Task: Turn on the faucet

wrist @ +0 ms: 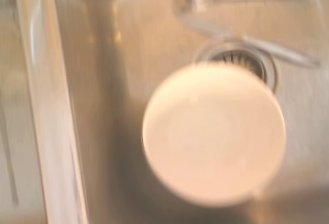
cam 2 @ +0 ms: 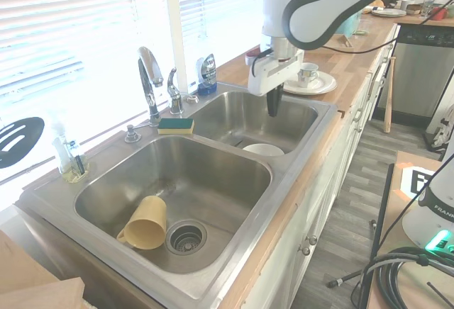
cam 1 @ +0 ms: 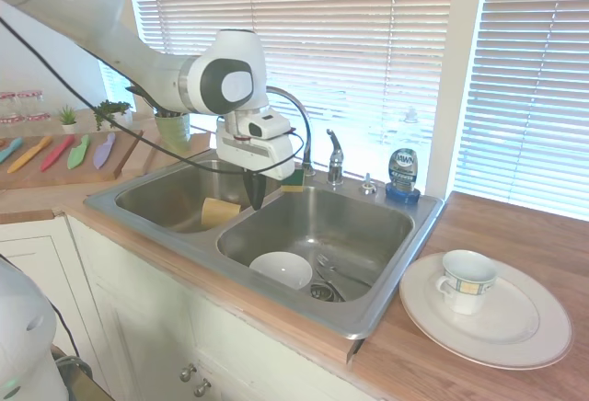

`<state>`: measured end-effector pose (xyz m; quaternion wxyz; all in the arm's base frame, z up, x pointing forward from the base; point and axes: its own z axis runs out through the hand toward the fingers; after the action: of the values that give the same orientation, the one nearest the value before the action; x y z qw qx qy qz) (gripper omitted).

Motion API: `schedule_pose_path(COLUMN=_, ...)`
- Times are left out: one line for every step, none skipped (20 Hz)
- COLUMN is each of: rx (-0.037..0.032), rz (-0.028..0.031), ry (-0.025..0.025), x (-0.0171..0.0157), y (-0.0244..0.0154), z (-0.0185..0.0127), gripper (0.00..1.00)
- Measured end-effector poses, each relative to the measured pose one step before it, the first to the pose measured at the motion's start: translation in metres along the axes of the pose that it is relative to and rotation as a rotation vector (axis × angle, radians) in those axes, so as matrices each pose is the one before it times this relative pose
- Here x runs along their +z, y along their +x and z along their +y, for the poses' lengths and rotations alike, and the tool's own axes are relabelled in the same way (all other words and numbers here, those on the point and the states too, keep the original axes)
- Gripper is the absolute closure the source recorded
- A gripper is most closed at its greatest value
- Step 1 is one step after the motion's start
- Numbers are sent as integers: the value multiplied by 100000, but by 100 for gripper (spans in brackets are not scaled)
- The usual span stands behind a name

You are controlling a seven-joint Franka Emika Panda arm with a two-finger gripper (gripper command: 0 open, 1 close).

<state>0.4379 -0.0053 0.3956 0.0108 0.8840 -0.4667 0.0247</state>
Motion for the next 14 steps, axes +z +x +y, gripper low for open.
schedule_pose_path(rx=353, rz=-70, ry=198, x=-178, y=-691, z=1041, gripper=100)
schedule_pose_path(rx=367, rz=-191, ry=126, x=-49, y=-692, z=980, gripper=100)
schedule_pose_path(rx=336, rz=-98, ry=256, x=5, y=-644, z=922, gripper=100)
schedule_pose_path(rx=369, rz=-219, ry=88, x=133, y=-591, z=849, gripper=100)
schedule_pose_path(rx=281, rz=-118, ry=-29, x=136, y=-499, z=714, gripper=100)
schedule_pose_path(rx=238, rz=-48, ry=-1, x=123, y=-431, z=607, gripper=100)
schedule_pose_path(rx=233, rz=-142, ry=10, x=101, y=-348, z=458, gripper=100)
schedule_pose_path(rx=241, rz=-275, ry=41, x=8, y=-289, z=358, gripper=0)
schedule_pose_path(rx=196, rz=-152, ry=80, x=-107, y=-198, z=246, gripper=0)
schedule_pose_path(rx=154, rz=32, ry=253, x=-192, y=-118, z=159, gripper=0)
schedule_pose_path(rx=163, rz=39, ry=84, x=-166, y=-74, z=186, gripper=0)
schedule_pose_path(rx=254, rz=74, ry=59, x=-129, y=-13, z=228, gripper=0)
schedule_pose_path(rx=263, rz=93, ry=85, x=-78, y=29, z=241, gripper=0)
schedule_pose_path(rx=192, rz=142, ry=156, x=-38, y=44, z=258, gripper=0)
